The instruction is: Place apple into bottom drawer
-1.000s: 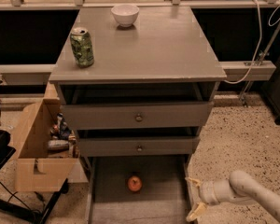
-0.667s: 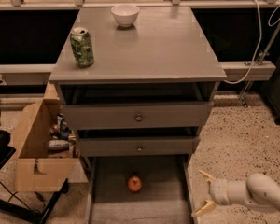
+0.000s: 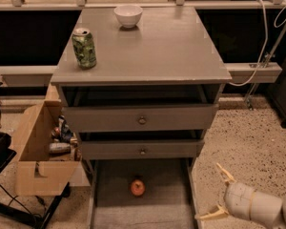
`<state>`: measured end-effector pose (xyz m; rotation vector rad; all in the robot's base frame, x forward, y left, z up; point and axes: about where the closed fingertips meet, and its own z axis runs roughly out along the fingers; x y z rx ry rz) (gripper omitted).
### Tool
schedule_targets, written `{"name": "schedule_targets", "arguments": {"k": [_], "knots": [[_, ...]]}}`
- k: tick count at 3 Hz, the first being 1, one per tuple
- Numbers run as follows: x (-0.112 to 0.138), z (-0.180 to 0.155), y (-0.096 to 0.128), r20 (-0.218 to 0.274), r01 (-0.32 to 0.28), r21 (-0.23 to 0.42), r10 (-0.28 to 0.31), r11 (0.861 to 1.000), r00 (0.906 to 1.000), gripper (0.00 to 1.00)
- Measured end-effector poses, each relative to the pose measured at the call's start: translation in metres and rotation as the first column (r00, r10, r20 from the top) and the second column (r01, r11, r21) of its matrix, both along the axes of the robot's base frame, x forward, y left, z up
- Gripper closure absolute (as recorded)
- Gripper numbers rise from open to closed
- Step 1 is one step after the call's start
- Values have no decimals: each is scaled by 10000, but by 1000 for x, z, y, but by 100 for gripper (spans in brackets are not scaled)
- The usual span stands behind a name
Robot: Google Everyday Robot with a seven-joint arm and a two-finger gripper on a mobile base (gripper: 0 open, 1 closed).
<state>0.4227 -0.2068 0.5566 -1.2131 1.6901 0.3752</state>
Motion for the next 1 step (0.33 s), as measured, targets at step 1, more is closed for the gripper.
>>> {"name": "schedule_targets", "arguments": {"k": [1], "knots": [[-21, 58, -5, 946, 993, -561, -937, 9935, 9911, 0]]}}
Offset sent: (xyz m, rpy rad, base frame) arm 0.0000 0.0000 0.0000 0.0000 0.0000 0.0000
